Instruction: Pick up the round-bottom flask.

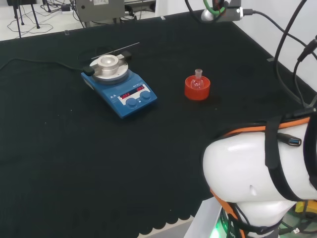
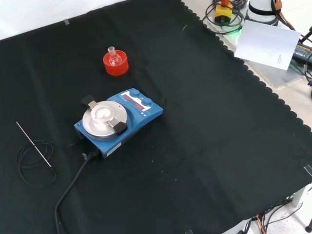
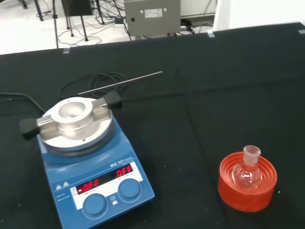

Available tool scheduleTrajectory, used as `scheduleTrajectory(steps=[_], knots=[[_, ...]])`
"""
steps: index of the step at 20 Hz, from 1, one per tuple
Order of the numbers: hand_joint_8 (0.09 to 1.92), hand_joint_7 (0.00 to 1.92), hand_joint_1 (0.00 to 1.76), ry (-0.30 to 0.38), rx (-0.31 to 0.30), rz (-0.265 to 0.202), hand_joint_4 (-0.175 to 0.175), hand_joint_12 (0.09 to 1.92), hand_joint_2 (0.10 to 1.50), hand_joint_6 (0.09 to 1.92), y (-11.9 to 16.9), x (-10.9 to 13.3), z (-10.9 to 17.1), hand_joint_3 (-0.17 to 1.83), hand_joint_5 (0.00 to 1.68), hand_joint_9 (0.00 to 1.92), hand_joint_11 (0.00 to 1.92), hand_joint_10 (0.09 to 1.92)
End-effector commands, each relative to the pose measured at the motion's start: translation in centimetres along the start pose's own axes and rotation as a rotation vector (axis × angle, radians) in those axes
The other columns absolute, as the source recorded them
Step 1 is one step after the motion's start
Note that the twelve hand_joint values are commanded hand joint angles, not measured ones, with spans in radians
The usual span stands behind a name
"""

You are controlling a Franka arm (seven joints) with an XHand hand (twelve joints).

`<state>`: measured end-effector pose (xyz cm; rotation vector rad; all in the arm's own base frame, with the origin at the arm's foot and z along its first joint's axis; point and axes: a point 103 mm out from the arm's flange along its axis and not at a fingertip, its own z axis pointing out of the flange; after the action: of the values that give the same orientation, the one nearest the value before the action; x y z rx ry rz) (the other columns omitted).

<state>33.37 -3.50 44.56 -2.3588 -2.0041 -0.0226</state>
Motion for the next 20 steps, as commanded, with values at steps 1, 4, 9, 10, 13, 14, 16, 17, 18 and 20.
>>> scheduleTrajectory(steps=[1,4,9,10,13,14,16,17,18,20], knots=[[0.48,0.15,0.23,0.056,0.016,0.068,-0.019,1.07,1.26,0.09,2.3,-3.1,3.7,0.23,0.32,0.22,0.00,0.62],[0.48,0.16,0.26,0.078,0.024,0.089,-0.023,1.09,1.25,0.09,4.1,-4.7,5.7,0.22,0.33,0.24,0.00,0.63],[0.49,0.18,0.29,0.112,0.033,0.093,-0.029,1.11,1.24,0.09,8.7,-6.6,9.0,0.22,0.35,0.25,0.00,0.63],[0.49,0.18,0.29,0.118,0.033,0.095,-0.030,1.11,1.23,0.09,9.7,-6.9,9.6,0.22,0.35,0.25,0.00,0.63],[0.50,0.19,0.30,0.138,0.015,0.109,-0.034,1.12,1.23,0.09,12.3,-7.8,11.2,0.21,0.36,0.25,0.00,0.63],[0.50,0.19,0.31,0.146,0.011,0.117,-0.035,1.12,1.22,0.09,13.1,-8.2,11.7,0.21,0.36,0.26,0.00,0.63],[0.51,0.20,0.33,0.165,-0.003,0.137,-0.039,1.14,1.21,0.09,14.4,-9.1,12.8,0.21,0.36,0.27,0.00,0.64],[0.51,0.20,0.35,0.168,-0.004,0.147,-0.041,1.15,1.20,0.09,14.9,-9.6,13.4,0.21,0.37,0.27,0.00,0.64],[0.52,0.21,0.37,0.173,0.004,0.156,-0.043,1.16,1.19,0.09,15.5,-10.0,14.1,0.20,0.37,0.28,0.00,0.65],[0.53,0.22,0.40,0.177,0.008,0.170,-0.047,1.19,1.17,0.09,16.4,-10.8,15.6,0.20,0.38,0.30,0.00,0.65]])
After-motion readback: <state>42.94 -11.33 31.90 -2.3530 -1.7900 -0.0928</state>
